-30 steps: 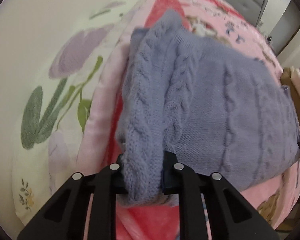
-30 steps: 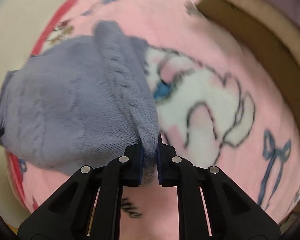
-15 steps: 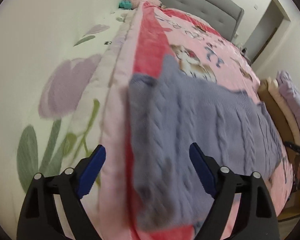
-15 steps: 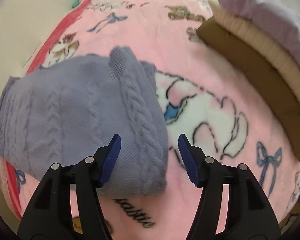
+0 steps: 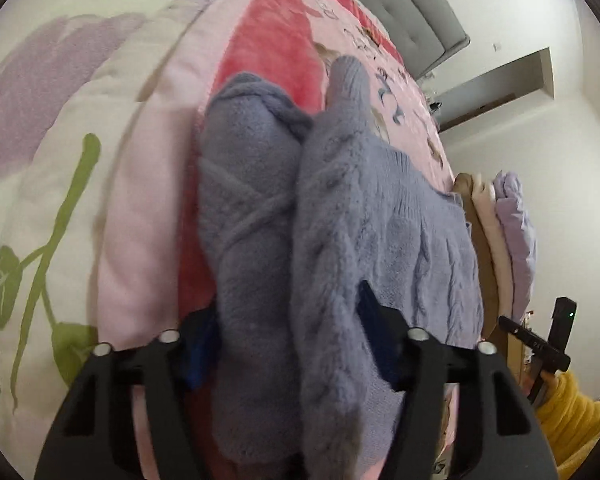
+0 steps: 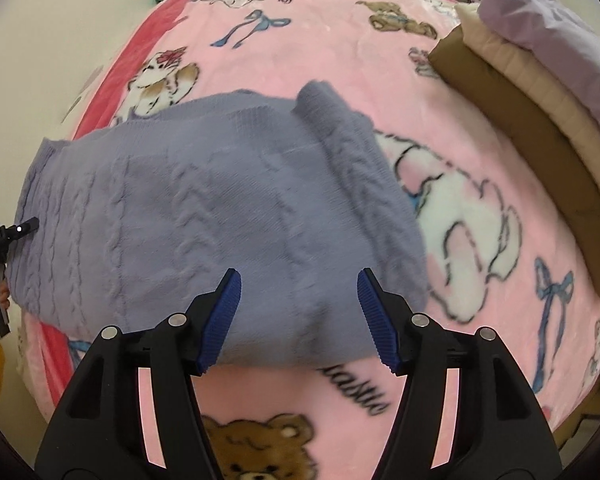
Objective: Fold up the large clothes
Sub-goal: 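Pinch the folded cardigan edge with both tools and tuck it flat, then grasp the folded cardigan bundle with both tools and lift it off the blanket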
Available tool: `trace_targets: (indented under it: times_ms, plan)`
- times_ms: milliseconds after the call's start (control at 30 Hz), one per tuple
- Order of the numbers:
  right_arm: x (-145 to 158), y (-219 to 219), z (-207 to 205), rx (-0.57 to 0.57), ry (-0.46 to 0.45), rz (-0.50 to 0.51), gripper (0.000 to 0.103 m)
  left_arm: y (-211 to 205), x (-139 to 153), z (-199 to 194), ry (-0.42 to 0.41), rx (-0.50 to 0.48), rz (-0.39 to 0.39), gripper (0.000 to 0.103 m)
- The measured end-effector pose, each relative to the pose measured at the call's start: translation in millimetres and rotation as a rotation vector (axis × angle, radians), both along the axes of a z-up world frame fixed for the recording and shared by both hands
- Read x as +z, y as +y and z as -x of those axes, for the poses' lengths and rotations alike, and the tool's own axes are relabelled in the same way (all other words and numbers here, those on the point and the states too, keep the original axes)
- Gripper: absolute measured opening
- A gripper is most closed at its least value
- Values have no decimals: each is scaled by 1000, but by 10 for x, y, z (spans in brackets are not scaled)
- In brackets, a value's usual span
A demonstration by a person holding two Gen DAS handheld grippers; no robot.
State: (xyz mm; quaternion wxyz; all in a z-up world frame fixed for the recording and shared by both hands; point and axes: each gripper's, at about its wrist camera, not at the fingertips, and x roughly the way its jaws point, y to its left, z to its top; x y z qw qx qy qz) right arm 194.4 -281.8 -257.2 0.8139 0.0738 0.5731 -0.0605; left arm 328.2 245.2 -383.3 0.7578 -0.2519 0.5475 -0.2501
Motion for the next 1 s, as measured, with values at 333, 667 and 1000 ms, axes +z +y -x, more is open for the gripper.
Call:
trace_targets:
  times_ms: [333, 667, 1000]
  plan:
    - [-116, 135, 124, -49, 20, -48, 64, -168, 71, -58, 79, 6, -106, 24]
    - [-546, 132, -81, 52, 52, -71, 69, -689, 1164, 38, -17, 18, -73, 21]
    - [-56, 976, 477, 363, -556, 176, 55, -1516, 1983, 42, -115, -12, -59, 20]
